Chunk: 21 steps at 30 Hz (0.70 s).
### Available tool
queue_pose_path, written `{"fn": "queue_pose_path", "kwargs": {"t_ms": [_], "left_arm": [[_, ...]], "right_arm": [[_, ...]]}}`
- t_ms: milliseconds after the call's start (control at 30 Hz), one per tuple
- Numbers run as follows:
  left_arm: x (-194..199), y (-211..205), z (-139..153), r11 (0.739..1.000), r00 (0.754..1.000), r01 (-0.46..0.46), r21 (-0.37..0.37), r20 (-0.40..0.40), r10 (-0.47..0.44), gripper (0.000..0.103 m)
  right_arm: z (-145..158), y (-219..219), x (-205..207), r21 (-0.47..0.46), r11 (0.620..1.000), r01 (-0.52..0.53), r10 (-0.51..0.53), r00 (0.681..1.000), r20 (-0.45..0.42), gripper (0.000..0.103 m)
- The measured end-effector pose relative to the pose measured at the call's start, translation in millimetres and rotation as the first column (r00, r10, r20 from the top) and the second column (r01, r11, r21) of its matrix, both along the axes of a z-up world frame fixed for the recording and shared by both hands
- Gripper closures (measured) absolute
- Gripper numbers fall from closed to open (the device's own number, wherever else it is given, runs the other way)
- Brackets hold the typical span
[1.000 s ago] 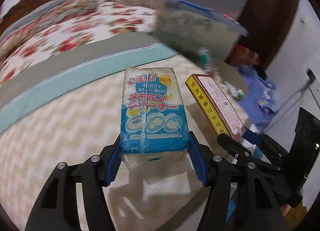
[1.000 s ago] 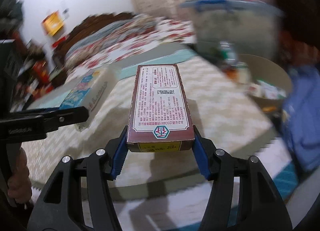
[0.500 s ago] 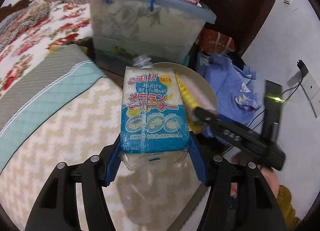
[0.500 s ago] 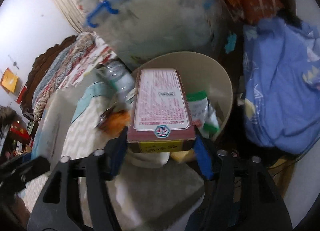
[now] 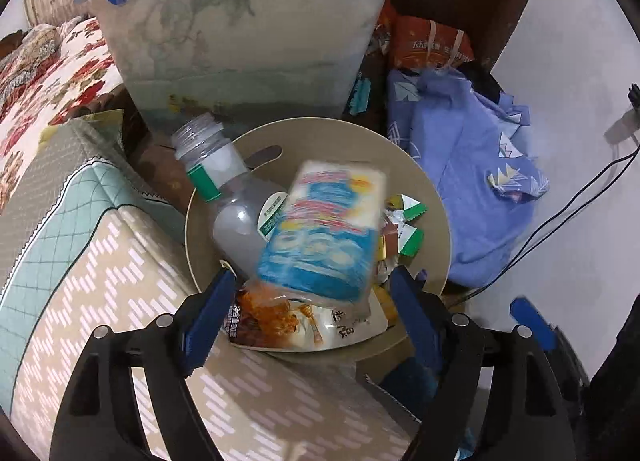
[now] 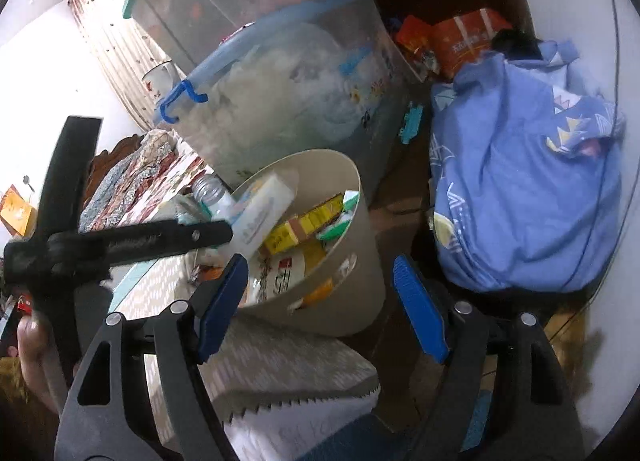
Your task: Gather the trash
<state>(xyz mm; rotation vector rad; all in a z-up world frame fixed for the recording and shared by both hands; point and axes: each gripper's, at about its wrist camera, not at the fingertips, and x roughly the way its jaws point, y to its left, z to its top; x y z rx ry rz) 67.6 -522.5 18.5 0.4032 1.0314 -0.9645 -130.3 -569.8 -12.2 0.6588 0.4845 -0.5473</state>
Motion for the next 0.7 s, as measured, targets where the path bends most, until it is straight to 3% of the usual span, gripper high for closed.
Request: {"fn": "queue_pose_path", "kwargs": {"t_ms": [233,500,700], "left_arm": [[-1.0,53.4,21.6,0.997,0.998,-0.054,-0.048,0.028,0.056,0.026],[-12.5,146.7,41.2,0.978,0.982,-0.174,-0.114,0.061,0.181,0.023],[-26.5,211.4,40.1,0.961,0.958,-0.257,-0.099,0.105,0.267,0.023]], "right_arm": [[1.8,21.8,0.3,0.016,0.997,-0.073,0.072,0.997,0.010,0.027],[9.8,69.5,4.4,0.032,0.987,-0.158,0.158,0.987,0.011,0.027],[17.7,109.4,8.0,0.024,0.972,-0.232,0.232,0.973,0.006,0.027]]}}
